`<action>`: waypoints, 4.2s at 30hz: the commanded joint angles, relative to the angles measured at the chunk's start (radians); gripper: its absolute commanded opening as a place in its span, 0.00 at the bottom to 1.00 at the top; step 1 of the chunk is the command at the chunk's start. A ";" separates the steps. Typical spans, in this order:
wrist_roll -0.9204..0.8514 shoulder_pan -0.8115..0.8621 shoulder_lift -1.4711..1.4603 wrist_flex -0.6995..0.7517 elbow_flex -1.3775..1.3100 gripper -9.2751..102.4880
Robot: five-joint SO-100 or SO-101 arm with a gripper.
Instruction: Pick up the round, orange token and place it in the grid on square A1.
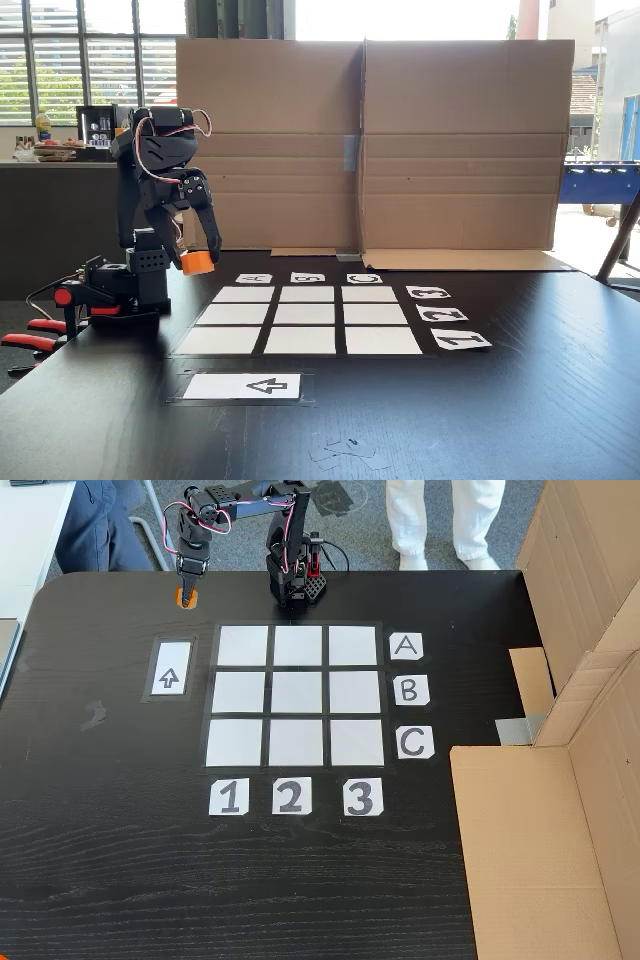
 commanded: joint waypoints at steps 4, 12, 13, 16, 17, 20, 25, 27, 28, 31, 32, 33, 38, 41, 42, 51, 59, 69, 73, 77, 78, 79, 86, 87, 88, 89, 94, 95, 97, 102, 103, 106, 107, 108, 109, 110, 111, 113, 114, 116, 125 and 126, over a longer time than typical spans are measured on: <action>-0.025 -0.025 0.212 -0.002 0.190 0.14; -0.041 -0.055 0.469 -0.005 0.449 0.14; -0.044 -0.060 0.497 -0.006 0.477 0.14; -0.054 -0.066 0.557 -0.006 0.557 0.14; -0.055 -0.067 0.568 -0.008 0.580 0.14; -0.060 -0.069 0.583 -0.015 0.634 0.14; -0.069 -0.077 0.584 -0.040 0.710 0.14; -0.071 -0.080 0.581 -0.055 0.736 0.14; -0.071 -0.083 0.578 -0.061 0.747 0.14; -0.071 -0.091 0.563 -0.080 0.773 0.14; -0.071 -0.094 0.554 -0.086 0.782 0.14; -0.071 -0.097 0.545 -0.094 0.792 0.14; -0.071 -0.106 0.462 -0.133 0.816 0.14; -0.071 -0.107 0.405 -0.161 0.816 0.14; -0.069 -0.107 0.391 -0.173 0.816 0.14; -0.064 -0.110 0.227 -0.316 0.802 0.14; -0.055 -0.150 0.126 -0.344 0.755 0.14; -0.006 -0.221 0.084 -0.419 0.741 0.14; 0.029 -0.261 0.069 -0.437 0.741 0.14; 0.063 -0.288 0.063 -0.468 0.741 0.14; 0.066 -0.288 0.061 -0.474 0.741 0.14; 0.067 -0.290 0.061 -0.477 0.741 0.14; 0.069 -0.284 0.058 -0.509 0.753 0.14; 0.069 -0.282 0.058 -0.511 0.753 0.14; 0.069 -0.282 0.057 -0.511 0.753 0.15; 0.069 -0.282 0.055 -0.511 0.753 0.15; 0.069 -0.281 0.046 -0.512 0.753 0.15; 0.069 -0.281 0.043 -0.512 0.753 0.15; 0.069 -0.278 0.041 -0.512 0.755 0.15; 0.069 -0.272 0.037 -0.512 0.755 0.18; 0.069 -0.272 0.035 -0.512 0.755 0.18; 0.069 -0.270 0.029 -0.512 0.755 0.21; 0.067 -0.267 0.028 -0.512 0.755 0.22; 0.064 -0.262 0.028 -0.512 0.755 0.23; 0.063 -0.258 0.028 -0.512 0.755 0.24; 0.061 -0.253 0.028 -0.512 0.755 0.25; 0.060 -0.249 0.028 -0.512 0.755 0.25; 0.058 -0.244 0.026 -0.512 0.755 0.26; 0.058 -0.241 0.026 -0.512 0.756 0.27; 0.057 -0.238 0.026 -0.512 0.758 0.27; 0.052 -0.218 0.040 -0.512 0.749 0.30; 0.052 -0.215 0.046 -0.512 0.742 0.30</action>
